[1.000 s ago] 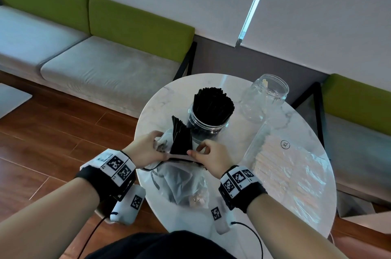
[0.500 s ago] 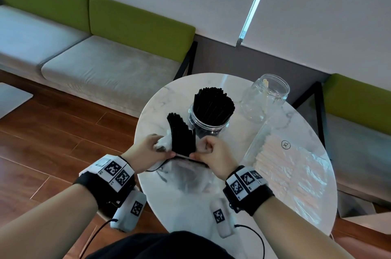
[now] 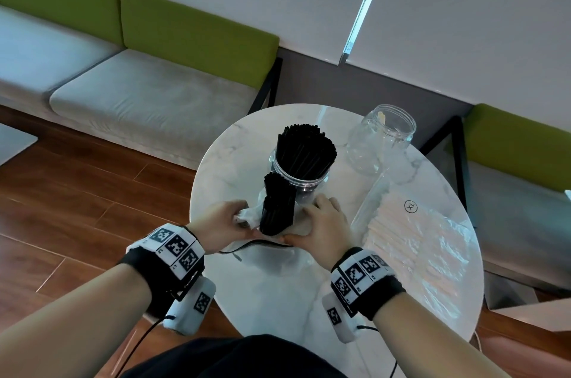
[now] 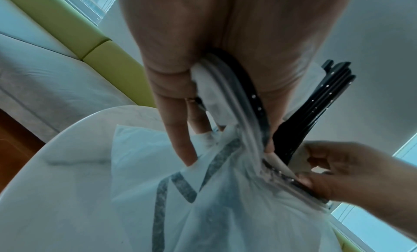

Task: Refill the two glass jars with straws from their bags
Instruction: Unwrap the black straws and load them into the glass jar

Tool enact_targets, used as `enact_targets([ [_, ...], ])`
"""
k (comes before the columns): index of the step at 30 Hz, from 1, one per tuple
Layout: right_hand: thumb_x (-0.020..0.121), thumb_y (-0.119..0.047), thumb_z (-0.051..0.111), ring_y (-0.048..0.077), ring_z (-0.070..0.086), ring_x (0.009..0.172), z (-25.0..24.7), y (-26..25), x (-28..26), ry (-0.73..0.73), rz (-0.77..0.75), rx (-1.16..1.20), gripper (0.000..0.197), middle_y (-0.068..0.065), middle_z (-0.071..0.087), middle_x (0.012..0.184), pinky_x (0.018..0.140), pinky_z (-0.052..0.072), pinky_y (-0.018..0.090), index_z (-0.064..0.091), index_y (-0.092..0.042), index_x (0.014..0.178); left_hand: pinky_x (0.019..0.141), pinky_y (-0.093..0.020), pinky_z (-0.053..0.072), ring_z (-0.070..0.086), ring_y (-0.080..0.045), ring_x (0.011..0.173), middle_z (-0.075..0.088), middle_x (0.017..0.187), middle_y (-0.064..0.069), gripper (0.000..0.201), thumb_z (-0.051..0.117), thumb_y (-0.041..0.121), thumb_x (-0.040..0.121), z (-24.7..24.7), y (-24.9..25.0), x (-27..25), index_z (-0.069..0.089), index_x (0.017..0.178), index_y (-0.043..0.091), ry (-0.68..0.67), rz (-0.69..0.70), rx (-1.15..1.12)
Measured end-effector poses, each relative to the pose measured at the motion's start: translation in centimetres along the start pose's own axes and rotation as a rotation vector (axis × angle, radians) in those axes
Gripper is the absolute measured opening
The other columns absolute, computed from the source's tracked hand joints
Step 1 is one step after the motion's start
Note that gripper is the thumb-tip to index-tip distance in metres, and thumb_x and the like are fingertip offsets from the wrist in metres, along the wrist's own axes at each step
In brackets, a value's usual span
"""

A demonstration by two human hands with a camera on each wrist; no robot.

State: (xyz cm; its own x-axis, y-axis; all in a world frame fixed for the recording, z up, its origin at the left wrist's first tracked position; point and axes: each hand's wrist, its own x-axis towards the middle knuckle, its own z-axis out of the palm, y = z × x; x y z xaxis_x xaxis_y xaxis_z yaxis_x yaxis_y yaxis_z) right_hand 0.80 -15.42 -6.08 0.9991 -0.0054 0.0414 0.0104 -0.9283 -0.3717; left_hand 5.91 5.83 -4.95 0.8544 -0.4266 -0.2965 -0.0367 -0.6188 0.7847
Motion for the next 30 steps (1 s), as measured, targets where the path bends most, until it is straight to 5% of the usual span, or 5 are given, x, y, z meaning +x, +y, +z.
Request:
enact_targets([
  [5, 0.047, -0.074, 0.068, 0.017, 0.039, 0.097, -1.0, -1.8, 0.1, 0.093, -0.033, -0.025, 0.075, -0.004, 0.040, 0.104, 0.084, 0.044, 0.032, 0.062, -0.019, 0.098, 0.059, -0.020, 0.038, 0.047, -0.005, 0.058, 0.061, 0.069, -0.012, 0.034, 0.077, 0.026, 0.068, 0.4, -0.3, 0.2, 0.060, 0.084, 0.002, 0.002, 0.063, 0.045],
  [10, 0.042, -0.066, 0.079, 0.006, 0.038, 0.112, -0.4, -2.3, 0.6, 0.046, 0.003, 0.464, 0.095, -0.005, 0.043, 0.117, 0.097, 0.030, 0.010, 0.055, -0.021, 0.123, 0.072, -0.032, 0.047, 0.061, -0.025, 0.078, 0.067, 0.084, -0.012, 0.053, 0.073, 0.044, 0.057, 0.1, -0.3, 0.3, 0.062, 0.093, 0.006, -0.030, 0.070, 0.086],
  [15, 0.045, -0.032, 0.095, 0.008, 0.045, 0.101, 0.5, -2.2, 1.3, 0.047, 0.004, 0.603, 0.058, -0.004, 0.044, 0.102, 0.095, 0.036, 0.019, 0.061, -0.023, 0.092, 0.064, -0.026, 0.039, 0.048, -0.014, 0.066, 0.058, 0.071, -0.002, 0.025, 0.077, 0.024, 0.071, 0.1, 0.1, 0.5, 0.057, 0.080, 0.014, -0.022, 0.096, 0.117],
  [21, 0.047, -0.024, 0.094, 0.018, 0.053, 0.092, -0.1, -2.4, 1.7, 0.107, 0.071, 0.857, 0.047, 0.006, 0.050, 0.096, 0.090, 0.044, 0.030, 0.054, -0.030, 0.072, 0.059, -0.026, 0.034, 0.041, -0.015, 0.061, 0.047, 0.062, 0.001, 0.032, 0.076, 0.023, 0.072, -0.5, -0.1, 0.8, 0.045, 0.065, 0.018, 0.024, 0.055, 0.077],
  [30, 0.069, -0.002, 0.082, 0.006, 0.057, 0.067, -4.8, -2.9, 2.6, 0.099, 0.104, 1.089, 0.026, -0.008, 0.059, 0.065, 0.069, 0.048, 0.019, 0.057, -0.009, 0.070, 0.059, -0.029, 0.035, 0.042, -0.019, 0.062, 0.048, 0.065, -0.007, 0.030, 0.055, 0.033, 0.056, -0.8, -0.4, 1.5, 0.048, 0.070, 0.008, 0.079, -0.018, 0.050],
])
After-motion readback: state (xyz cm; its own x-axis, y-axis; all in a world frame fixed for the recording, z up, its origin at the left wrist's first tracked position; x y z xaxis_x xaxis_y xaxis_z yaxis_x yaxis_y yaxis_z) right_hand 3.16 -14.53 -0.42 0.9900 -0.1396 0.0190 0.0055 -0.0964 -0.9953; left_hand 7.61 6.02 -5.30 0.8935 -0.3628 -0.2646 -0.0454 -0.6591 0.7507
